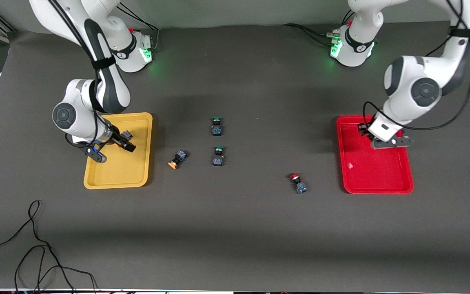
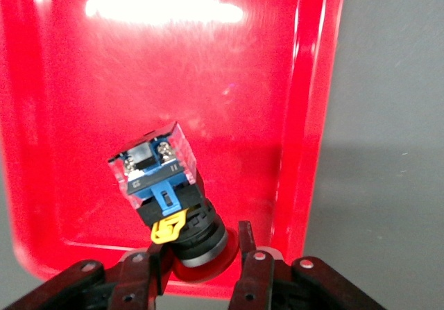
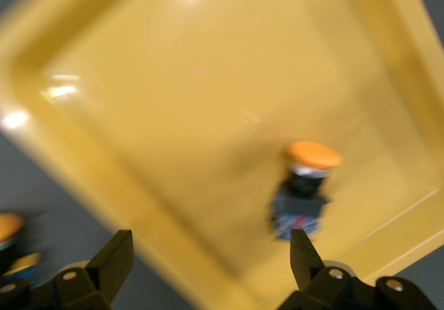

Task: Place red and yellow buttons in trays
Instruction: 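Drop the yellow button in the yellow tray while the left gripper lowers the red button, then grasp the second yellow button with the right gripper while the left gripper grasps another red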

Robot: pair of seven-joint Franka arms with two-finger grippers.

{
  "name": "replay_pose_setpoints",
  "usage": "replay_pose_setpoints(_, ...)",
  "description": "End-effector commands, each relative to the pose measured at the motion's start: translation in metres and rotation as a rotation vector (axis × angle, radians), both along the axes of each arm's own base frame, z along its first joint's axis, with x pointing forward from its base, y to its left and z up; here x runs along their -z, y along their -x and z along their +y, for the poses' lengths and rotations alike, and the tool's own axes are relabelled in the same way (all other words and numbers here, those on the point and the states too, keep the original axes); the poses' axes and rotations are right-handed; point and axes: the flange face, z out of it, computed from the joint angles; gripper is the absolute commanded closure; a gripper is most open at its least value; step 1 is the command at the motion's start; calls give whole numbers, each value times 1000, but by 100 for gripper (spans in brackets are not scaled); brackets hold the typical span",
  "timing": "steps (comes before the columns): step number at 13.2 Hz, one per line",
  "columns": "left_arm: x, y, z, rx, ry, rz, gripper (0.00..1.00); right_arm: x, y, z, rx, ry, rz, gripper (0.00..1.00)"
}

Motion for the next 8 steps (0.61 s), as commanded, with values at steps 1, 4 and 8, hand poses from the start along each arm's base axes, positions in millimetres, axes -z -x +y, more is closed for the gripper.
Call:
replay_pose_setpoints(1,44,16,0,-5,37,-6,100,-48,-38,68,27,2,-44,0)
replay_pose_setpoints(4,72,21,-2,-18,69,-12,25,-25,-37,151,52,-24,-28,0)
replay_pose_setpoints(8,27,0,2,-16,37,-47,0,36,-28,171,104,-28,-20,0)
